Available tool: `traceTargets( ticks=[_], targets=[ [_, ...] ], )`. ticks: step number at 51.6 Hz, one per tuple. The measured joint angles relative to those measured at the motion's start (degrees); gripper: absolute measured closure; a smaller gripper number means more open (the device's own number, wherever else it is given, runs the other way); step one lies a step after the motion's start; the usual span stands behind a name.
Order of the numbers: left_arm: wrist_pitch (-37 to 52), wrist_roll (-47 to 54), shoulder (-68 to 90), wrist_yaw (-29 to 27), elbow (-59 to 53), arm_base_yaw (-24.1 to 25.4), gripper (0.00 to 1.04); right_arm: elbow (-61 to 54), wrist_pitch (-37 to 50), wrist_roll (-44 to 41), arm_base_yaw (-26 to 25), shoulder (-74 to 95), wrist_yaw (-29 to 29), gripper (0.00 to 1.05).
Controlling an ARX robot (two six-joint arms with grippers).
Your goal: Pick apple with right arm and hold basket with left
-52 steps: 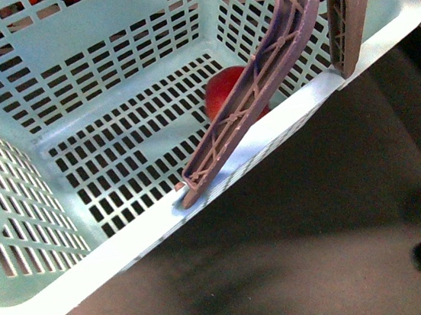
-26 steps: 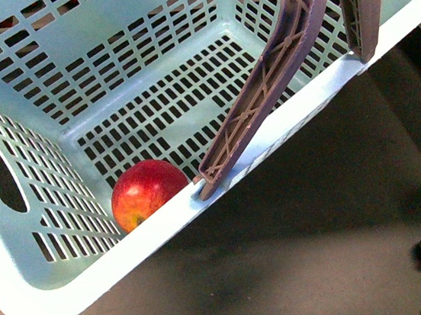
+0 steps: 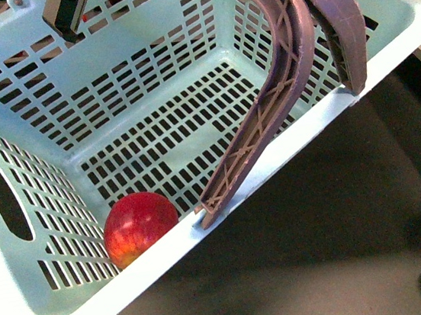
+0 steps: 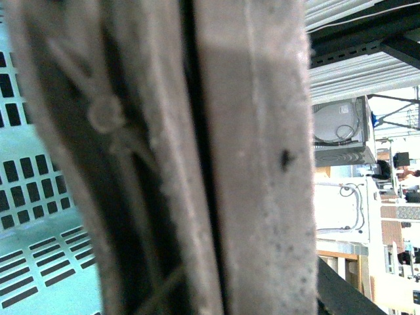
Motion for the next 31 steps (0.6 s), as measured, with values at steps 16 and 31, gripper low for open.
traceTargets(
  ticks=[16,31],
  targets=[
    [0.00,-0.04,0.00,-0.04,0.00,0.00,0.77,-3.39,-5.55,0.00,0.00,-8.92,0.02,1.03],
    [0.00,-0.04,0.00,0.02,0.00,0.00,0.77,-5.90,-9.01,0.04,0.07,-15.85,0.02,1.03]
  ],
)
